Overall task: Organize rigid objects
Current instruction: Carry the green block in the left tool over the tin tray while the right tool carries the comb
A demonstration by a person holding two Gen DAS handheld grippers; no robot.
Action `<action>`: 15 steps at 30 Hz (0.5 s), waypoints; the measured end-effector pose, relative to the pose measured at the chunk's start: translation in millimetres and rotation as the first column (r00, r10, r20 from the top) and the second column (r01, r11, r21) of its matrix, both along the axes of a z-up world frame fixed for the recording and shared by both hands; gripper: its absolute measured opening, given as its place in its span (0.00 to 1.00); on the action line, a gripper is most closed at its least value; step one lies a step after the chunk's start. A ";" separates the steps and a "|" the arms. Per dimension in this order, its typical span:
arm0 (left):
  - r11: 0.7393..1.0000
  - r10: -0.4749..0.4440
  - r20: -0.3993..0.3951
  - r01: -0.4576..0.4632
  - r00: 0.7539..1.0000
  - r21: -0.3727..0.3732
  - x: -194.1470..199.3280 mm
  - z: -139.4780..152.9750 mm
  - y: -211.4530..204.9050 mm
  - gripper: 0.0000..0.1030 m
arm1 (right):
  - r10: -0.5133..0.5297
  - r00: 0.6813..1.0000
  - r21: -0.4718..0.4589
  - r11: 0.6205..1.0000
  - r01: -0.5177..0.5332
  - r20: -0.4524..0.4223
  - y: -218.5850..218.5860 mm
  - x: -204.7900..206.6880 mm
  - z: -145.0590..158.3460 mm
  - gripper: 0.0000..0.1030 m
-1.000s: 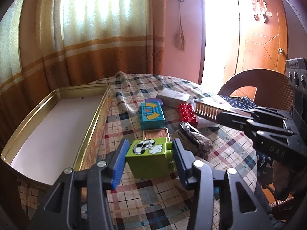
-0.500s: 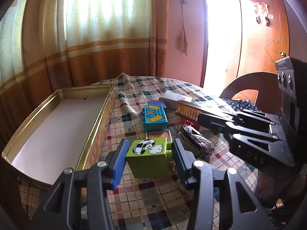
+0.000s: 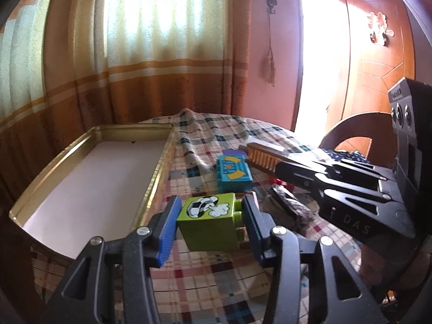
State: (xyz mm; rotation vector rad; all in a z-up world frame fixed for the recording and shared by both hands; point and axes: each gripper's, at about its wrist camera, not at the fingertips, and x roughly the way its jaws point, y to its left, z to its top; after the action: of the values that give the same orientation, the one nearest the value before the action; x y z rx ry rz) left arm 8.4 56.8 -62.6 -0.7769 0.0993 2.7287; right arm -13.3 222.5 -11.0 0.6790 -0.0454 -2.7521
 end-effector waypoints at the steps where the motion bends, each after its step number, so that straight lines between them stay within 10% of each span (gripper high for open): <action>1: 1.000 0.006 0.002 -0.006 1.000 0.005 -1.1 0.0 -1.9 0.45 | 0.001 1.000 -0.002 1.000 -0.001 0.004 -0.7 -0.6 -0.2 0.16; 15: 0.996 0.076 -0.017 -0.075 0.997 0.055 -6.6 3.4 -24.1 0.45 | 0.027 0.999 0.001 1.000 -0.027 0.018 -12.3 0.7 1.8 0.16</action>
State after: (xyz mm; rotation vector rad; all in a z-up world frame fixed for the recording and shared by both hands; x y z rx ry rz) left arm 1.8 32.7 -59.2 -0.7542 -0.0007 2.7977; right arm -12.6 210.2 -9.2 0.6995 -0.0385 -2.7203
